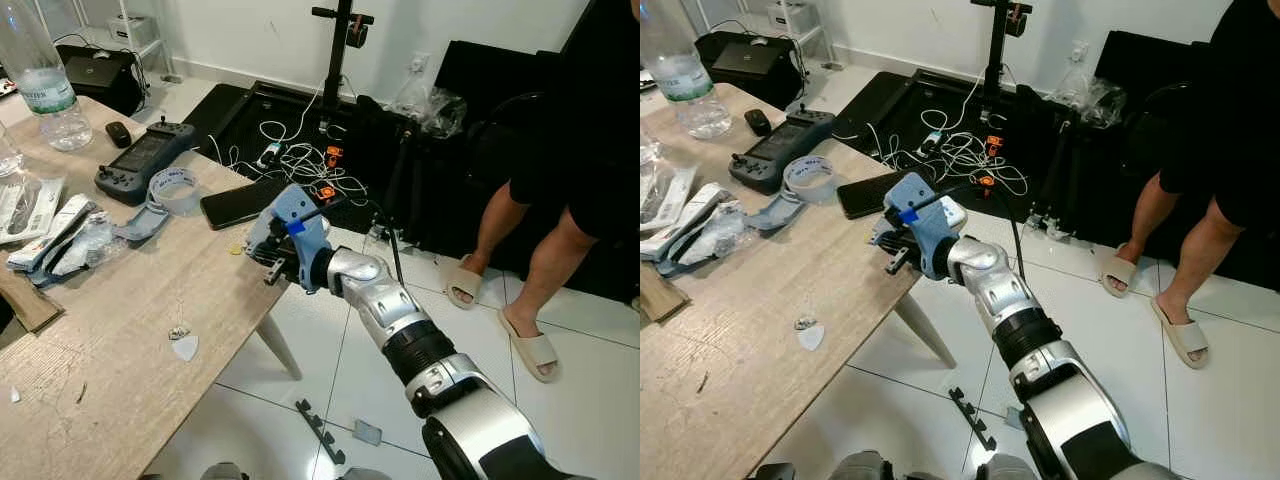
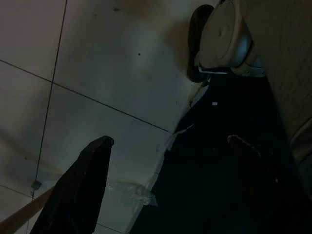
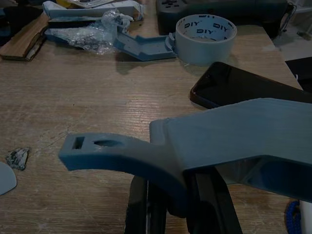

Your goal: Picking trash to rubbish bin

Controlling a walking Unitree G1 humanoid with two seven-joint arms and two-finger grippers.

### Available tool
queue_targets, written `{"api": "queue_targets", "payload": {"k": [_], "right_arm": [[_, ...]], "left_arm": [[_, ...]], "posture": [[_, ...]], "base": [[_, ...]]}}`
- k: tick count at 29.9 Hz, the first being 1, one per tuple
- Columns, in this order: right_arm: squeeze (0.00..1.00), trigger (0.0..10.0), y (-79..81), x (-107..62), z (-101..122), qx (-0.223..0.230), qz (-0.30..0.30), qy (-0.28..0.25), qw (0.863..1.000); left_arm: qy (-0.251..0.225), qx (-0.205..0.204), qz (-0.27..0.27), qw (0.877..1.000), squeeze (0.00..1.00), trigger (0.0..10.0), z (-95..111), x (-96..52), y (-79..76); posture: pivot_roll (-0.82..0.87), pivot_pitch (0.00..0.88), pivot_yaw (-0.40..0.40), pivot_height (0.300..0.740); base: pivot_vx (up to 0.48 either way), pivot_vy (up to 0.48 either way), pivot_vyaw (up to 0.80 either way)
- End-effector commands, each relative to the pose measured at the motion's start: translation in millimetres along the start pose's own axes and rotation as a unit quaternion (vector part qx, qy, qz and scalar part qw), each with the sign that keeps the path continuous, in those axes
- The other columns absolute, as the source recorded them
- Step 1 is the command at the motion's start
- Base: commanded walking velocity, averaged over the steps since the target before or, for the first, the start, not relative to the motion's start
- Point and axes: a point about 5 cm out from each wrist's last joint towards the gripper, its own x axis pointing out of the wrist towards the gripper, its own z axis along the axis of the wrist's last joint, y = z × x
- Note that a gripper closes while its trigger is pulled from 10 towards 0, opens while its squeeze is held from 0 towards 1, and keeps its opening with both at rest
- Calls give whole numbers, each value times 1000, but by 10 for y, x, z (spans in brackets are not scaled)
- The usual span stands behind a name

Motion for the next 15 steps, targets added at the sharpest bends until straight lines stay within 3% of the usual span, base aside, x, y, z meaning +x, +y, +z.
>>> {"api": "queue_targets", "payload": {"k": [1, 15], "right_arm": [[0, 10000, -29, -2, 25, -2, -8, -7, 1000], [0, 10000, -132, -1, 237, -4, -42, -63, 997]], "left_arm": [[-7, 4, -2, 1000, 0, 10000, 50, 11, -33], [-7, 7, -3, 1000, 0, 10000, 39, 7, -28]], "posture": [[76, 47, -43, 740], [76, 49, -43, 740]], "base": [[0, 0, 0], [286, 0, 0]]}}
